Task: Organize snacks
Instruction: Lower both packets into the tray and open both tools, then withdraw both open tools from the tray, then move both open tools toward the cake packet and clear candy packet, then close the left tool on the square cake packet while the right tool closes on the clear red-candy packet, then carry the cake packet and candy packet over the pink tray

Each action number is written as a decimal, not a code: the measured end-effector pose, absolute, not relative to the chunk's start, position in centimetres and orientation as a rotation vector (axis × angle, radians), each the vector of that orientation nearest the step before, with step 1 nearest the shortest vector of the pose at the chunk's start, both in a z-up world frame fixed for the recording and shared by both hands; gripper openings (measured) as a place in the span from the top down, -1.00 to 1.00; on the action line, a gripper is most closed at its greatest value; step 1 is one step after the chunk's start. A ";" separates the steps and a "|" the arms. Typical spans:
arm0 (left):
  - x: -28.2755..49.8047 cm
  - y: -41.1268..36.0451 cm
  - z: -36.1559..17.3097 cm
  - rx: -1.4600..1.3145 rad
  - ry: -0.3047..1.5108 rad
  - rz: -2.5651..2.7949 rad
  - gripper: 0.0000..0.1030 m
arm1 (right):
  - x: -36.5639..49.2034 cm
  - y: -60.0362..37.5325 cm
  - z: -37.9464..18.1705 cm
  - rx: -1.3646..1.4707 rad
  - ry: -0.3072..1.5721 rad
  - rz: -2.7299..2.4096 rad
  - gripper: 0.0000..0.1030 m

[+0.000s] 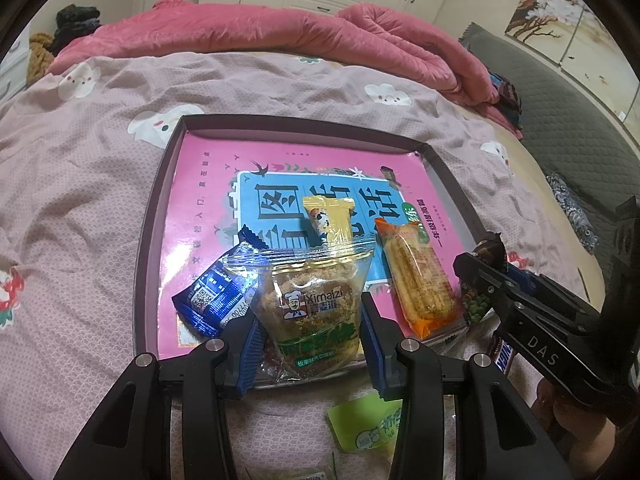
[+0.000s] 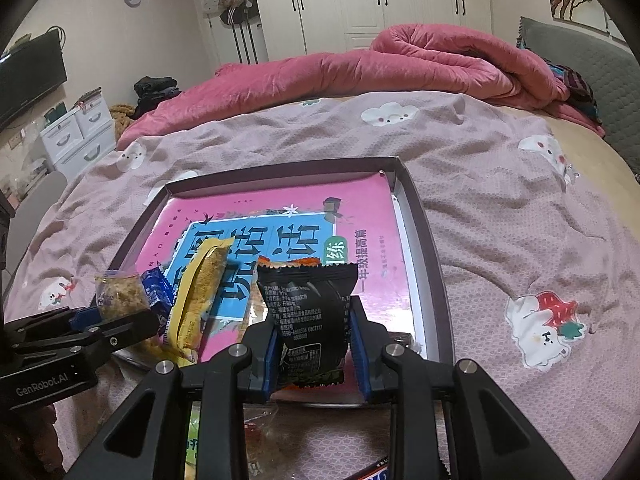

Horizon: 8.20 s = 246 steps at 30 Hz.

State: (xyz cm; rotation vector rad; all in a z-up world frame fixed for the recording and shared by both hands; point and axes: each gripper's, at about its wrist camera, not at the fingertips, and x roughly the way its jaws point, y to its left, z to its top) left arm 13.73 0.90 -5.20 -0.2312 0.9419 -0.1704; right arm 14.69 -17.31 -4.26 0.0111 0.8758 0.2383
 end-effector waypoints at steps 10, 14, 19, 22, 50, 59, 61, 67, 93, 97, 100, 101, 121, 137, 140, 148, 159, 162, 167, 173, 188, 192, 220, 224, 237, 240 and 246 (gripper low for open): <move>13.9 0.9 -5.4 -0.235 0.943 -0.172 0.11 | 14.8 -17.0 -4.6 0.034 0.881 0.260 0.39; 13.8 0.9 -5.4 -0.235 0.943 -0.172 0.10 | 14.7 -17.0 -4.7 0.043 0.887 0.261 0.39; 13.8 0.9 -5.4 -0.238 0.942 -0.173 0.10 | 14.8 -17.4 -4.6 0.077 0.886 0.264 0.32; 13.8 0.9 -5.4 -0.238 0.943 -0.173 0.10 | 14.7 -17.6 -4.4 0.094 0.880 0.275 0.31; 13.7 1.0 -4.9 -0.240 0.950 -0.185 -0.06 | 13.5 -17.1 -3.7 0.087 0.885 0.302 0.14; 13.4 0.9 -4.5 -0.234 0.953 -0.189 -0.15 | 13.3 -17.4 -3.4 0.089 0.878 0.299 0.12; 13.3 0.9 -4.2 -0.233 0.947 -0.186 -0.19 | 13.3 -17.4 -3.3 0.092 0.878 0.298 0.12; 13.0 1.1 -3.7 -0.239 0.942 -0.185 -0.20 | 13.1 -17.5 -2.9 0.097 0.868 0.300 0.02; 11.3 2.5 -1.1 -0.236 0.894 -0.188 -0.45 | 11.6 -17.7 -1.0 0.087 0.820 0.308 -0.09; 11.0 2.6 -0.7 -0.235 0.884 -0.186 -0.45 | 11.2 -17.6 -0.5 0.076 0.807 0.314 -0.11; 10.8 2.7 -0.5 -0.232 0.881 -0.187 -0.45 | 10.9 -17.5 -0.1 0.074 0.799 0.317 -0.14; 10.7 2.7 -0.5 -0.232 0.880 -0.186 -0.45 | 10.8 -17.6 0.1 0.072 0.796 0.317 -0.14; 8.7 3.4 -0.1 -0.200 0.890 -0.165 -0.45 | 8.3 -17.3 0.4 0.018 0.800 0.352 -0.14; 7.4 3.4 -0.3 -0.176 0.908 -0.137 -0.49 | 7.1 -17.0 -0.2 -0.023 0.825 0.360 -0.34; 7.3 3.3 -0.7 -0.177 0.932 -0.145 -0.56 | 7.1 -16.9 -0.5 -0.029 0.833 0.363 -0.37; 7.0 2.9 -1.5 -0.160 0.970 -0.157 -0.57 | 7.0 -16.5 -1.4 -0.047 0.871 0.372 -0.40; 6.4 2.5 -3.1 -0.151 1.039 -0.165 -0.57 | 7.1 -16.0 -3.1 -0.071 0.946 0.385 -0.40; 6.2 2.3 -3.8 -0.147 1.078 -0.174 -0.57 | 7.2 -15.9 -3.8 -0.079 0.971 0.388 -0.40; 5.8 1.9 -5.0 -0.147 1.134 -0.174 -0.57 | 7.4 -15.8 -4.9 -0.078 1.006 0.392 -0.40; 5.6 2.0 -6.1 -0.158 1.187 -0.163 -0.57 | 7.7 -15.7 -5.9 -0.076 1.028 0.386 -0.30; 5.9 1.6 -8.0 -0.158 1.249 -0.169 -0.57 | 7.7 -15.2 -6.5 -0.055 1.031 0.450 0.30; 5.9 1.7 -8.3 -0.179 1.249 -0.181 -0.57 | 7.6 -15.4 -6.1 -0.047 1.020 0.451 0.31; 5.7 2.6 -4.4 -0.228 1.082 -0.202 0.04 | 6.9 -15.8 -3.3 -0.002 0.908 0.484 0.31; 5.6 3.3 -3.1 -0.226 1.018 -0.182 0.04 | 7.0 -15.9 -2.9 0.003 0.893 0.477 0.32; 5.8 5.6 -1.5 -0.218 0.920 -0.101 0.04 | 7.5 -16.6 -2.0 0.001 0.847 0.427 0.31; 6.0 6.0 -1.5 -0.219 0.907 -0.089 0.04 | 7.7 -16.9 -1.8 0.006 0.836 0.415 0.31; 6.4 6.7 -1.5 -0.219 0.889 -0.062 0.04 | 8.1 -17.3 -1.4 0.015 0.819 0.394 0.31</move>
